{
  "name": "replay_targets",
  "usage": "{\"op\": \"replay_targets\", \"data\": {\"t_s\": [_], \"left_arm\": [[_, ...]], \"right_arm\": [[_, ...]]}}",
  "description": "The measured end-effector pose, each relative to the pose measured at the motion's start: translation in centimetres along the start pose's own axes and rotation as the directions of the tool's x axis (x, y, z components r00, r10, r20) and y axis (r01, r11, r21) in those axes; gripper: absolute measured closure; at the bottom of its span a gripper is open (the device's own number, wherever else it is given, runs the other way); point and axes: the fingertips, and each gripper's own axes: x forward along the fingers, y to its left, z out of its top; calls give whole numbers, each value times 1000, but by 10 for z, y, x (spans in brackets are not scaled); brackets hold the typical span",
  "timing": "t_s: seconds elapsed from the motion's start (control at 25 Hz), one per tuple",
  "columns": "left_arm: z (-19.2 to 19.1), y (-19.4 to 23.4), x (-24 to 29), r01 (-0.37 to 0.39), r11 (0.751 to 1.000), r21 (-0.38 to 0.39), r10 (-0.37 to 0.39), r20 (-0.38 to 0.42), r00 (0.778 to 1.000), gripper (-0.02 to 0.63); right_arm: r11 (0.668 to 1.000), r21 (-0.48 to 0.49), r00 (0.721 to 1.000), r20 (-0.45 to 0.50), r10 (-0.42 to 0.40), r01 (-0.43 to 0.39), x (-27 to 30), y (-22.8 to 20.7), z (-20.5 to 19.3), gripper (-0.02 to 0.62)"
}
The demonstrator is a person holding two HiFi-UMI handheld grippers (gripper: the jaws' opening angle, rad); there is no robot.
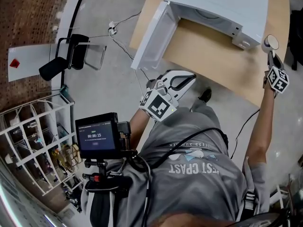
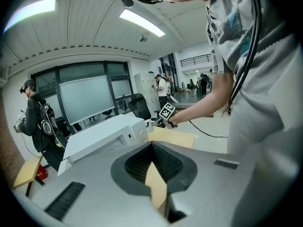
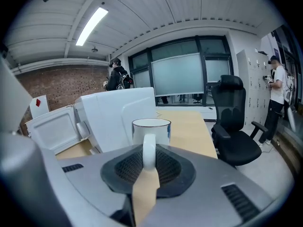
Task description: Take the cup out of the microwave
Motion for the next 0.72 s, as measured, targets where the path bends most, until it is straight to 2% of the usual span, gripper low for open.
{"op": "replay_targets", "data": {"t_s": [0.2,0.48,0.72], "left_arm": [[-6,3,-1,-9,1000,-5,9,-17,1000,563],[-19,15,0,-5,1000,-29,4,-39,999,563],[-40,21,-7,21,999,-39,-23,-35,999,563]], "right_arm": [[1000,9,1000,0,0,0,18,1,-17,528],[1000,1,1000,19,2,-2,43,6,-18,528],[1000,-9,1000,28,-11,11,55,20,-29,528]]}}
